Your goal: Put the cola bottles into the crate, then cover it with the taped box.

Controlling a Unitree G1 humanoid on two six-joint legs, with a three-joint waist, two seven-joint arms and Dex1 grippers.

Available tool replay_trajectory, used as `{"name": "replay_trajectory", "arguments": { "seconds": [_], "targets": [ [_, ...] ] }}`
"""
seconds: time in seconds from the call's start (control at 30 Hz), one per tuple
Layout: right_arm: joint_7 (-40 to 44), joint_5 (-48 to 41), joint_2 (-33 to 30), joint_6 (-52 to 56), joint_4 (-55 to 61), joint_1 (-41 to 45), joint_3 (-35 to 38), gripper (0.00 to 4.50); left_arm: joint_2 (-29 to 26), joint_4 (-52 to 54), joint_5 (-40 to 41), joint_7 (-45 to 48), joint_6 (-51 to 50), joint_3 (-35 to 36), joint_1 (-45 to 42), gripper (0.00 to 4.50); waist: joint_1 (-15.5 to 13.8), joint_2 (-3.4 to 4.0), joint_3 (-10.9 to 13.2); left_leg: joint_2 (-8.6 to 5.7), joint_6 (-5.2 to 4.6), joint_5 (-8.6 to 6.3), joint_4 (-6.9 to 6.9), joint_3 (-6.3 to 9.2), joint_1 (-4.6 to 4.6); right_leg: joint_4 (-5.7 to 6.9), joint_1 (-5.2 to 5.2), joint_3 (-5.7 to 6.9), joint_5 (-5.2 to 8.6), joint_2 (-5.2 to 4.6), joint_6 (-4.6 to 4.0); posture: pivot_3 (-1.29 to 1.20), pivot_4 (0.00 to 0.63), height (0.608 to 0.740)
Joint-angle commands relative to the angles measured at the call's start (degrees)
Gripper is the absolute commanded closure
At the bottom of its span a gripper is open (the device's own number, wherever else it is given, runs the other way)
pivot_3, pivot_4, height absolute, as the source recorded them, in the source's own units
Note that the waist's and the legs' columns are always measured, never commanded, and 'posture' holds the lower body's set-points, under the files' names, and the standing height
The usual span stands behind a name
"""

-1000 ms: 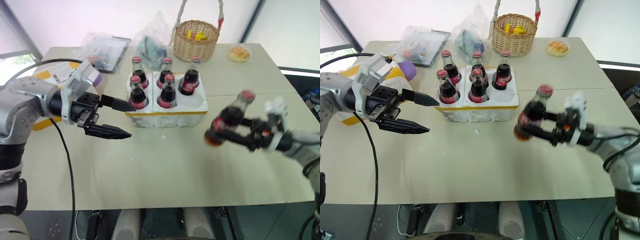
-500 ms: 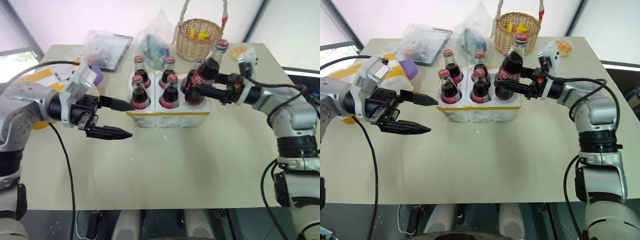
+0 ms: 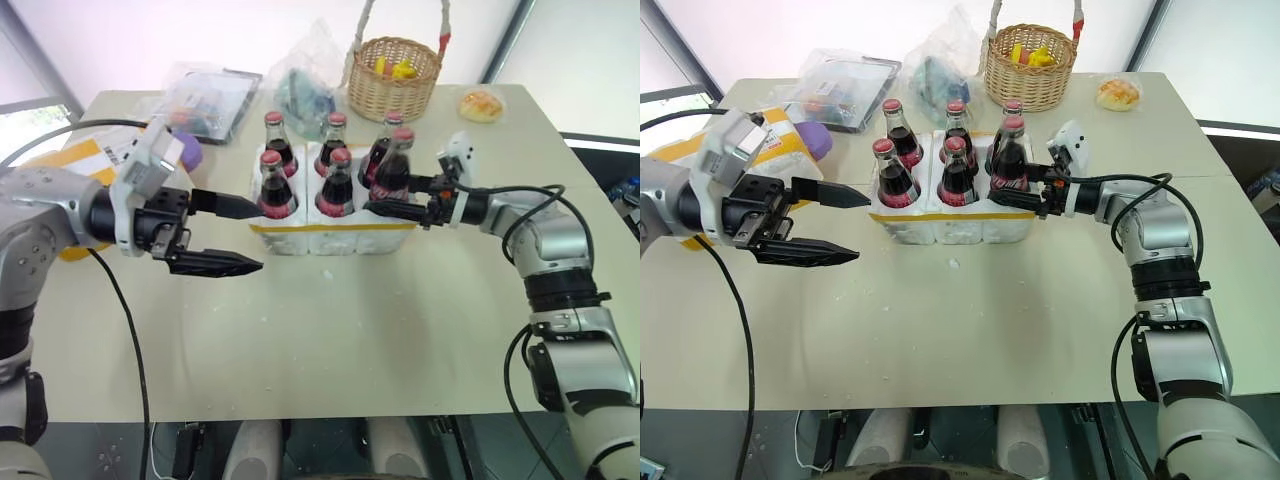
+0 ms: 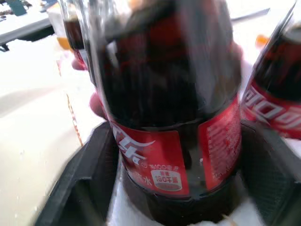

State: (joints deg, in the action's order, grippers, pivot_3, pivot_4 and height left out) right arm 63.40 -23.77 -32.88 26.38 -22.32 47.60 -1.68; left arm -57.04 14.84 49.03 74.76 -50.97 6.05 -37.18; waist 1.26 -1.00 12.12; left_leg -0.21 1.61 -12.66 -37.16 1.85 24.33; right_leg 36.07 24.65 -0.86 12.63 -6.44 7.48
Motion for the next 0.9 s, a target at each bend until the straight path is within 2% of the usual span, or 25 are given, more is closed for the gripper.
{"name": "replay_trajectory", "arguments": {
  "seconds": [0.03, 0.2, 0.3, 0.47, 0.6, 0.77, 0.9],
  "targets": [
    [0.52, 0.63, 0.63, -1.42, -0.82, 1.11, 0.62, 0.04, -0.53, 1.22, 0.97, -0.58, 0.12, 1.83, -0.57, 0.00, -0.04, 0.00, 0.00, 0.00, 0.00, 0.00, 0.00, 0.00, -0.02, 0.01, -0.01, 0.00, 0.00, 0.00, 0.00, 0.00, 0.150, 0.737],
    [0.04, 1.61, 0.49, -3.28, -1.24, 0.79, 1.36, 0.04, -0.21, 1.49, 1.62, -2.67, -0.27, 2.78, 0.69, 0.00, -0.05, 0.00, 0.00, 0.00, 0.00, 0.00, -0.01, 0.00, -0.02, 0.00, -0.02, 0.00, 0.00, 0.00, 0.00, 0.00, 0.150, 0.737],
    [1.34, 1.49, -1.73, -4.06, -0.54, 0.23, 2.42, 0.04, -0.63, 1.81, 1.90, -3.99, -0.30, 4.14, 2.57, 0.00, -0.05, 0.00, 0.00, 0.00, 0.00, 0.00, -0.01, 0.00, -0.03, 0.01, -0.03, 0.00, 0.00, 0.00, 0.00, 0.00, 0.150, 0.737],
    [4.52, 1.62, -7.65, -5.82, 2.00, -2.01, 4.09, 0.04, -1.26, 2.86, 2.51, -6.76, -0.32, 8.20, 5.98, 0.00, -0.31, 0.00, 0.00, 0.00, 0.00, 0.00, 0.00, 0.00, -0.01, -0.02, -0.03, 0.00, 0.00, 0.00, 0.00, 0.00, 0.150, 0.737],
    [7.39, -0.14, -13.47, -5.06, 7.98, -4.82, 7.00, 0.04, -1.19, 3.55, -1.00, -13.89, 1.74, 12.65, 8.49, 0.00, -0.24, 0.00, 0.00, 0.00, 0.00, 0.00, 0.00, -0.01, -0.02, -0.03, -0.03, 0.00, 0.00, 0.00, -0.01, 0.00, 0.150, 0.737],
    [11.43, -4.24, -20.47, -1.22, 14.92, -7.43, 11.46, 0.04, -4.67, 6.25, -13.11, -20.31, 8.20, 15.47, 17.56, 0.00, 0.26, 0.03, 0.02, 0.01, 0.00, 0.00, 0.05, -0.04, -0.10, -0.01, -0.03, -0.02, 0.01, -0.01, -0.01, 0.00, 0.150, 0.737],
    [13.74, -12.20, -24.10, 6.94, 22.73, -8.98, 15.07, 0.04, -8.82, 6.75, -25.29, -23.45, 13.85, 19.31, 29.14, 0.00, 0.33, 0.03, 0.02, 0.03, 0.00, -0.01, 0.12, -0.05, -0.14, -0.02, -0.03, -0.02, 0.03, 0.00, -0.06, 0.00, 0.150, 0.737]
  ]
}}
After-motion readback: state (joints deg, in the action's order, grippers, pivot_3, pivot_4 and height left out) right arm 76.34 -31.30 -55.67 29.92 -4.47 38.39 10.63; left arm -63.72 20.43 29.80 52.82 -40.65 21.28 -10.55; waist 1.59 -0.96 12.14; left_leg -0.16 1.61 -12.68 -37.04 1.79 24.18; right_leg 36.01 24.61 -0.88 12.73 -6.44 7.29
